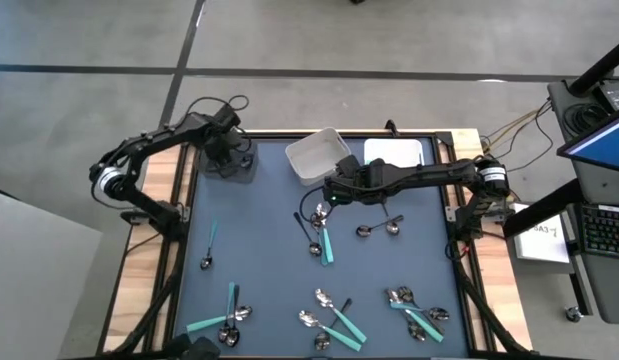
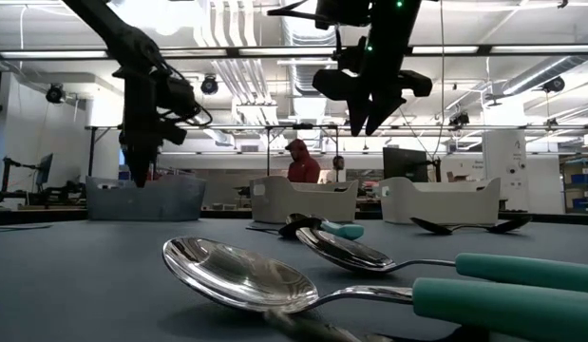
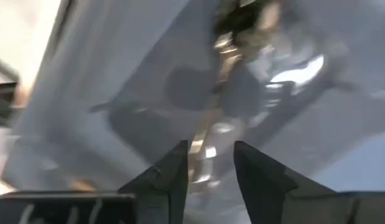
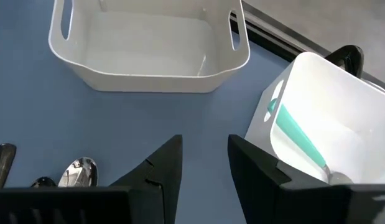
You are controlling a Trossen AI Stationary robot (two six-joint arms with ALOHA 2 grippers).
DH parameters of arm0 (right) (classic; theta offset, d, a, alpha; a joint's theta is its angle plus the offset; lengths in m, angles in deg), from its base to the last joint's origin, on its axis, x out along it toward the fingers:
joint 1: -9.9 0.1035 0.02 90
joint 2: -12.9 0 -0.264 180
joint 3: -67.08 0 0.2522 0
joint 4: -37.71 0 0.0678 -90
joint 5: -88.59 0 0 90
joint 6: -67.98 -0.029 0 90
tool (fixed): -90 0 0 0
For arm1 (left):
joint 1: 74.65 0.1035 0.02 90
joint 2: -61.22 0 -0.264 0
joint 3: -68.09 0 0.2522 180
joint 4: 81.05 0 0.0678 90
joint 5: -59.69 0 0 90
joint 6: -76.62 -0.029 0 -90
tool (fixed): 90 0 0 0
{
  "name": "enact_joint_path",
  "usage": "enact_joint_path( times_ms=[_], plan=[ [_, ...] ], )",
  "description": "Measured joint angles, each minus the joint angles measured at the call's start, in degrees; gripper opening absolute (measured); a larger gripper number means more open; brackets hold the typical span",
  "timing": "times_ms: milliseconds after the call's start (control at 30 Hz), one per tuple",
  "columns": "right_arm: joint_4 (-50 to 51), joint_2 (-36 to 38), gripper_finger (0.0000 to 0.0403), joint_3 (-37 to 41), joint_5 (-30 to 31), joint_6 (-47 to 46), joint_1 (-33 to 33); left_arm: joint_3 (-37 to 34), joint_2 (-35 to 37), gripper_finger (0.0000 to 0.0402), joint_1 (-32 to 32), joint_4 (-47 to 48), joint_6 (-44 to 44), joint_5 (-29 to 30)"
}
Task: Sort silverware by color (type)
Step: Put the blue spoon into the gray bin
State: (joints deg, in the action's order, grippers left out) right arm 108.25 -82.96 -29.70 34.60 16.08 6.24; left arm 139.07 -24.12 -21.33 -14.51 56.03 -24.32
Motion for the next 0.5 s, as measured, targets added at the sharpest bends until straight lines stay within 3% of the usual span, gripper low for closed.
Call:
enact_joint_path(
  times_ms=[333, 500],
  plan=[
    [0.0, 0.0, 0.0121, 0.0, 0.0, 1.9, 0.0, 2.0, 8.3, 0.0119, -1.3, 2.9, 13.5, -20.4],
    [0.0, 0.0, 0.0121, 0.0, 0.0, 3.3, 0.0, 1.0, 12.9, 0.0114, -4.2, 13.0, 19.4, -21.6]
  ],
)
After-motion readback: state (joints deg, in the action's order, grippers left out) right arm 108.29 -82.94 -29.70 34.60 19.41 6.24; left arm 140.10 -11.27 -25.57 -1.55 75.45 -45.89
